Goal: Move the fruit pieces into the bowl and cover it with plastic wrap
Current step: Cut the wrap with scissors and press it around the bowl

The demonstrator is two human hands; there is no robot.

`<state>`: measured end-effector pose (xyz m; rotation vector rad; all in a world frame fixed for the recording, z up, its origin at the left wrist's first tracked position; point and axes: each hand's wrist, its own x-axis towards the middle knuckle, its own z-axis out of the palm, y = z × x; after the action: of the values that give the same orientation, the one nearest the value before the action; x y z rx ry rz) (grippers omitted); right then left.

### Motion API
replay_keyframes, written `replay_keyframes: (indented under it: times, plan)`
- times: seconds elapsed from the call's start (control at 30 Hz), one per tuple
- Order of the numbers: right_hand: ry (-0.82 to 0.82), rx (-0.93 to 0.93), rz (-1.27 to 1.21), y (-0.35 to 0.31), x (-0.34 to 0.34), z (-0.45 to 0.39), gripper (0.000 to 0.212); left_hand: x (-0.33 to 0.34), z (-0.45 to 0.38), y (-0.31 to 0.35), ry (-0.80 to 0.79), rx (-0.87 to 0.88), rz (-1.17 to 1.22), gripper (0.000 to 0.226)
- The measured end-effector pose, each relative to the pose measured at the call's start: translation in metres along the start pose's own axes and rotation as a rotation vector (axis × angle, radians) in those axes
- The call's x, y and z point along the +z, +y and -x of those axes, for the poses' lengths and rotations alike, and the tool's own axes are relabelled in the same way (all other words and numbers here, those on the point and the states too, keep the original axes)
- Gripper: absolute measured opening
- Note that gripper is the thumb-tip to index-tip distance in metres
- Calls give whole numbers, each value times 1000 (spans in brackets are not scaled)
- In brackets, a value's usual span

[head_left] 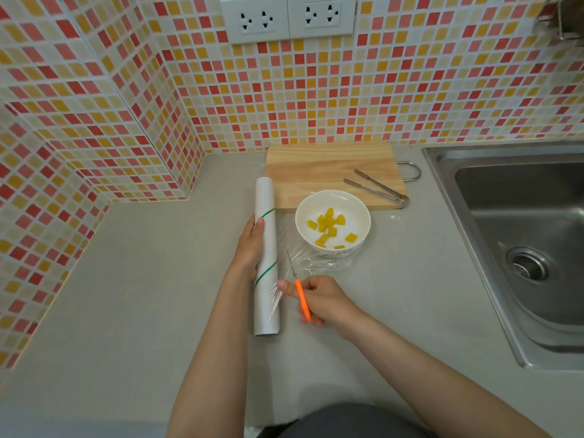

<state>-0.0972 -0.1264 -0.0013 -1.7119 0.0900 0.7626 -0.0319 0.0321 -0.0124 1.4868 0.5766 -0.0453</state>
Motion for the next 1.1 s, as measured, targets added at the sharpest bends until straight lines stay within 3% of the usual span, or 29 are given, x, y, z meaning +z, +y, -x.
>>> replay_keyframes:
  times: [0.17, 1.1]
  plan:
    - [92, -32, 0, -9, 2, -12, 57, -1, 0, -1, 7, 18, 8, 43]
    - [94, -18, -204, -71, 17, -51, 51, -18, 10, 1, -59, 6, 29, 44]
